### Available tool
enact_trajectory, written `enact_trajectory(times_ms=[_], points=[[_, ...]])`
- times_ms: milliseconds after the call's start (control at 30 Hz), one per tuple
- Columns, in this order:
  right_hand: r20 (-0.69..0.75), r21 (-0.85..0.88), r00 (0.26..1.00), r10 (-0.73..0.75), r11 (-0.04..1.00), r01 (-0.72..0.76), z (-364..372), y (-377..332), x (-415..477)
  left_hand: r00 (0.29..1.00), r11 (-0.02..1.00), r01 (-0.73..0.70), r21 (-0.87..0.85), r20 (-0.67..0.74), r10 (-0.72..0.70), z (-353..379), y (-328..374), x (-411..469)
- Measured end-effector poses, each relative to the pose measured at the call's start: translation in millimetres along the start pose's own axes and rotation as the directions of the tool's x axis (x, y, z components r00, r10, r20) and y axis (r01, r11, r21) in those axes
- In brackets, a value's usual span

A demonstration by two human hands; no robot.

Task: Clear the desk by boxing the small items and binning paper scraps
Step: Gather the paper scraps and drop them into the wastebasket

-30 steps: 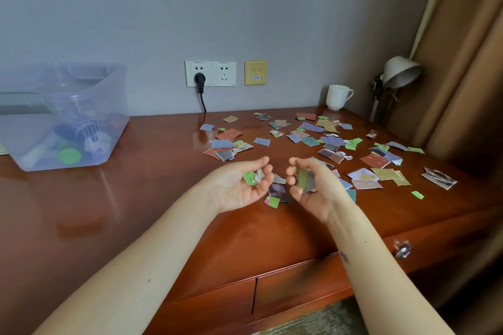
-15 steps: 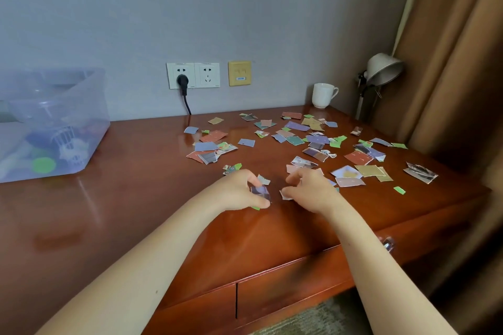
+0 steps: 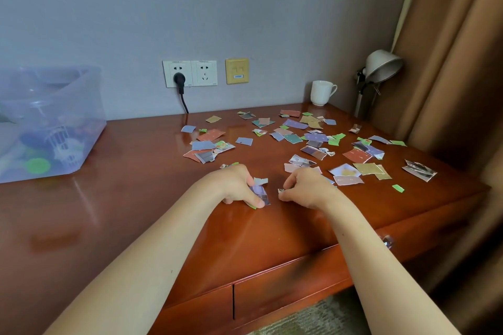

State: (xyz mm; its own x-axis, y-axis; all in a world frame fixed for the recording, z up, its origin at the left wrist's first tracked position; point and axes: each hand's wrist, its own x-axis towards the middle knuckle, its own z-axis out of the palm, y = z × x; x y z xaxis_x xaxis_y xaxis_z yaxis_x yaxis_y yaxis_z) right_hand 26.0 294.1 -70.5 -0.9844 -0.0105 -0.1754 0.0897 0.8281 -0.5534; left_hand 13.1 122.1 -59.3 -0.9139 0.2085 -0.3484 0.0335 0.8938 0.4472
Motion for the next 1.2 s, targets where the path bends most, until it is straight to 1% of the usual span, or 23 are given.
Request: enact_trajectory(times_ms=[100,200,300,367,433,467,500,567,633,733,800,867,933,1000,1067,1100,1133,1167,1200], points=[[-0.014,0.019,1.000,0.012,1.000,-0.011,-0.7,0.4,-0.7,1.000,1.000,-0.020,-0.018,-0.025,0.019,2.3,-3.6,0.6],[-0.026,0.035,1.000,0.014,0.999,-0.014,-0.6,0.3,-1.4,0.992,0.997,-0.079,-0.002,-0.097,0.078,8.5,-9.2,0.9],[-0.040,0.042,0.999,0.008,0.999,-0.006,0.2,-0.7,-2.7,0.982,0.993,-0.114,-0.043,-0.155,0.106,13.8,-13.5,0.0],[-0.049,0.034,0.999,-0.003,0.999,0.004,-0.4,-1.2,-3.5,0.980,0.985,-0.131,-0.116,-0.164,0.111,13.4,-15.1,-1.8],[-0.048,0.034,0.999,-0.007,0.999,0.009,-1.3,-1.7,-4.2,0.984,0.952,-0.128,-0.278,-0.158,0.086,10.3,-15.4,-4.3],[-0.043,0.035,0.999,-0.007,0.999,0.009,-1.3,-2.3,-4.7,0.988,0.916,-0.107,-0.386,-0.148,0.053,8.5,-15.1,-5.6],[-0.040,0.036,0.999,-0.008,0.999,0.009,-0.8,-2.9,-4.3,0.992,0.859,-0.076,-0.506,-0.127,0.012,7.3,-15.5,-6.2],[-0.037,0.021,0.999,-0.008,1.000,0.009,-0.4,-4.6,-3.9,0.997,0.692,-0.019,-0.722,-0.068,-0.044,6.4,-16.6,-6.3],[-0.027,-0.004,1.000,-0.004,1.000,0.004,-0.9,-5.8,-3.5,0.998,0.523,0.012,-0.852,-0.021,-0.057,6.9,-16.0,-7.8],[-0.001,0.009,1.000,0.001,1.000,-0.001,-2.5,-4.9,-3.6,0.998,0.321,0.035,-0.947,0.015,-0.066,6.2,-12.7,-13.8],[0.000,0.010,1.000,0.005,1.000,-0.005,-2.7,-4.8,-3.6,0.998,0.200,0.060,-0.978,0.056,-0.025,4.1,-10.1,-17.8],[-0.004,0.004,1.000,0.012,1.000,-0.012,-2.0,-5.6,-3.5,0.996,0.112,0.084,-0.990,0.088,0.033,2.4,-8.8,-19.7],[-0.010,-0.018,1.000,0.005,1.000,-0.005,-1.0,-7.5,-4.4,0.995,0.090,0.083,-0.993,0.087,0.039,2.2,-8.3,-18.2],[-0.020,-0.044,0.999,-0.027,0.999,0.027,0.3,-10.0,-5.9,0.998,0.125,0.055,-0.991,0.056,0.004,2.8,-7.9,-16.0],[-0.030,-0.020,0.998,-0.055,0.998,0.055,2.7,-11.0,-5.3,0.999,0.169,0.029,-0.985,0.025,-0.030,3.4,-8.8,-14.2],[-0.028,0.044,0.998,-0.051,0.998,0.052,4.4,-11.4,-4.8,0.999,0.183,0.020,-0.983,0.012,-0.045,3.3,-9.8,-13.4],[-0.009,0.176,0.999,-0.034,0.984,0.035,5.9,-11.9,-4.9,0.998,0.198,0.012,-0.980,0.002,-0.055,3.2,-11.2,-12.8],[0.032,0.359,0.999,-0.013,0.933,0.001,7.4,-12.0,-4.5,0.998,0.217,0.005,-0.976,-0.009,-0.063,3.0,-12.6,-12.5],[0.084,0.554,0.996,-0.007,0.832,-0.041,8.7,-12.8,-4.4,0.997,0.233,-0.001,-0.972,-0.017,-0.069,2.3,-13.7,-12.9]])
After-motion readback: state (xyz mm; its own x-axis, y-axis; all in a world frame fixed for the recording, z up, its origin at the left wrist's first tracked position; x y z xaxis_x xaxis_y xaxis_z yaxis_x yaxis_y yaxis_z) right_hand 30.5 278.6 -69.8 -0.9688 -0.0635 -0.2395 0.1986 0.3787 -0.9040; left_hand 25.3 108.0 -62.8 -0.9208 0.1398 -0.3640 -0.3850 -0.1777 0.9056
